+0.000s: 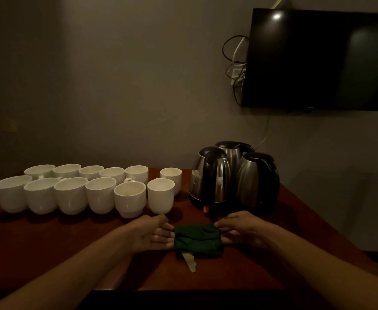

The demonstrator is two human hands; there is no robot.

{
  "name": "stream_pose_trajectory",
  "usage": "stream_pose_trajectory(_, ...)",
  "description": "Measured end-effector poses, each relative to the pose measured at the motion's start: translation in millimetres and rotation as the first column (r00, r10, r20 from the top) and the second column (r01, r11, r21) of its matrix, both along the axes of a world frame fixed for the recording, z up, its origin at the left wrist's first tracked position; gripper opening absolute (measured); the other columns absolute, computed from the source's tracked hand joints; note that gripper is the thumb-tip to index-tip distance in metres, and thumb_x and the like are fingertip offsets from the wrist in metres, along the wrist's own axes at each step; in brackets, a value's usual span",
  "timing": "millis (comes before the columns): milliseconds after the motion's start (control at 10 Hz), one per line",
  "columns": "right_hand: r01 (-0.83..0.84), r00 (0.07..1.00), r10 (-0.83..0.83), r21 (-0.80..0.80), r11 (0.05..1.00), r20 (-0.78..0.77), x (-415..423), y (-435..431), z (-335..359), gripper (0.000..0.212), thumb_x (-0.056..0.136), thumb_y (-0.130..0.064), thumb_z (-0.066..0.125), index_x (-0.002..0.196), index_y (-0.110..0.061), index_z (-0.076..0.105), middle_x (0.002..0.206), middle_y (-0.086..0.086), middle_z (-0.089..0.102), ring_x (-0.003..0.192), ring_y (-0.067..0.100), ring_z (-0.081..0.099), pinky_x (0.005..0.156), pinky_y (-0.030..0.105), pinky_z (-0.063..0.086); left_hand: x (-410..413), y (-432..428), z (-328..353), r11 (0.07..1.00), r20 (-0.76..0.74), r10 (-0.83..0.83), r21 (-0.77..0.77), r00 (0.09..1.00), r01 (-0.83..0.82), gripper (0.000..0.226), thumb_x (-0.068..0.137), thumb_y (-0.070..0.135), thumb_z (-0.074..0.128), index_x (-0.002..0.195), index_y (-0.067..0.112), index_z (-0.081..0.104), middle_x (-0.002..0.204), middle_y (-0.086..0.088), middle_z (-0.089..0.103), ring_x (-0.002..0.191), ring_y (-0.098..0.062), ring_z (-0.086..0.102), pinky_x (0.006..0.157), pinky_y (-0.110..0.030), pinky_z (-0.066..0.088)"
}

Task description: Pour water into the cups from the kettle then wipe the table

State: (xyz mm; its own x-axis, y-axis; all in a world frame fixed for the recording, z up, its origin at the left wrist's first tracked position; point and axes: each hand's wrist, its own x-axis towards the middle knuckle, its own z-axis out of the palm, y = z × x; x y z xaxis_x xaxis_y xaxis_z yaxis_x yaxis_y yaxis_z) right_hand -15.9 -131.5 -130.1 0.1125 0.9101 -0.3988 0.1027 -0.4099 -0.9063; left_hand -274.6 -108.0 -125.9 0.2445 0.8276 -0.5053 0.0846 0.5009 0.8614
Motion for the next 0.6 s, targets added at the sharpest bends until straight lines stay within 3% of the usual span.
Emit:
stream_pose_trajectory(100, 0.046, 0.997, -0.049, -0.052, 0.998, -0.054, 1, -4, 5, 0.026, 0.090, -0.009, 0.069, 0.114, -0.001, 0.063, 0.113, 0.019, 0.067, 0.098, 0.029, 0.071, 0.073, 0.037, 0.063, -6, -3, 2, 0.997, 0.081, 0.024, -0.072, 0.996, -0.019, 0.034, 0.106, 0.021, 0.047, 0.112, -0.008, 0.063, 0.090, -0.024, 0.075, 0.090, -0.035, 0.070, 0.058, -0.040, 0.063)
stream_pose_trajectory(200, 0.069, 0.992, -0.078, -0.084, 0.994, -0.101, 3, -5, 8, 0.022, 0.095, -0.012, 0.064, 0.112, 0.001, 0.063, 0.106, 0.022, 0.070, 0.093, 0.030, 0.073, 0.080, 0.040, 0.062, -12, -1, 1, 0.993, 0.129, 0.029, -0.118, 0.991, -0.014, 0.040, 0.108, 0.028, 0.044, 0.119, -0.007, 0.061, 0.096, -0.026, 0.075, 0.100, -0.037, 0.069, 0.072, -0.045, 0.063)
stream_pose_trajectory(300, 0.124, 0.963, -0.154, -0.142, 0.982, -0.219, 7, -7, 9, 0.023, 0.099, -0.018, 0.058, 0.112, 0.001, 0.059, 0.102, 0.027, 0.072, 0.086, 0.035, 0.075, 0.077, 0.042, 0.062, -18, 1, -1, 0.986, 0.209, 0.047, -0.165, 0.977, -0.012, 0.047, 0.107, 0.035, 0.042, 0.124, -0.007, 0.058, 0.112, -0.028, 0.071, 0.109, -0.040, 0.065, 0.084, -0.049, 0.059)
stream_pose_trajectory(400, 0.188, 0.905, -0.245, -0.189, 0.964, -0.348, 12, -10, 2, 0.030, 0.099, -0.024, 0.058, 0.115, 0.002, 0.056, 0.101, 0.030, 0.072, 0.088, 0.038, 0.075, 0.073, 0.045, 0.062, -22, 3, -5, 0.979, 0.288, 0.080, -0.202, 0.954, -0.021, 0.052, 0.108, 0.038, 0.037, 0.127, -0.006, 0.056, 0.120, -0.030, 0.066, 0.109, -0.042, 0.064, 0.077, -0.051, 0.062)
stream_pose_trajectory(500, 0.234, 0.835, -0.285, -0.165, 0.958, -0.471, 11, -18, -2, 0.032, 0.100, -0.026, 0.057, 0.117, 0.001, 0.056, 0.113, 0.031, 0.067, 0.098, 0.040, 0.070, 0.070, 0.049, 0.061, -25, 0, -6, 0.978, 0.341, 0.116, -0.202, 0.933, -0.048, 0.052, 0.109, 0.038, 0.035, 0.129, -0.005, 0.055, 0.123, -0.031, 0.064, 0.110, -0.044, 0.064, 0.072, -0.054, 0.062)
stream_pose_trajectory(600, 0.246, 0.825, -0.289, -0.151, 0.957, -0.485, 8, -29, 5, 0.029, 0.100, -0.022, 0.055, 0.119, 0.000, 0.057, 0.122, 0.029, 0.062, 0.104, 0.042, 0.065, 0.070, 0.050, 0.060, -30, -7, -6, 0.972, 0.363, 0.149, -0.223, 0.920, -0.070, 0.049, 0.109, 0.036, 0.035, 0.129, -0.004, 0.056, 0.122, -0.031, 0.065, 0.110, -0.044, 0.065, 0.072, -0.054, 0.062)
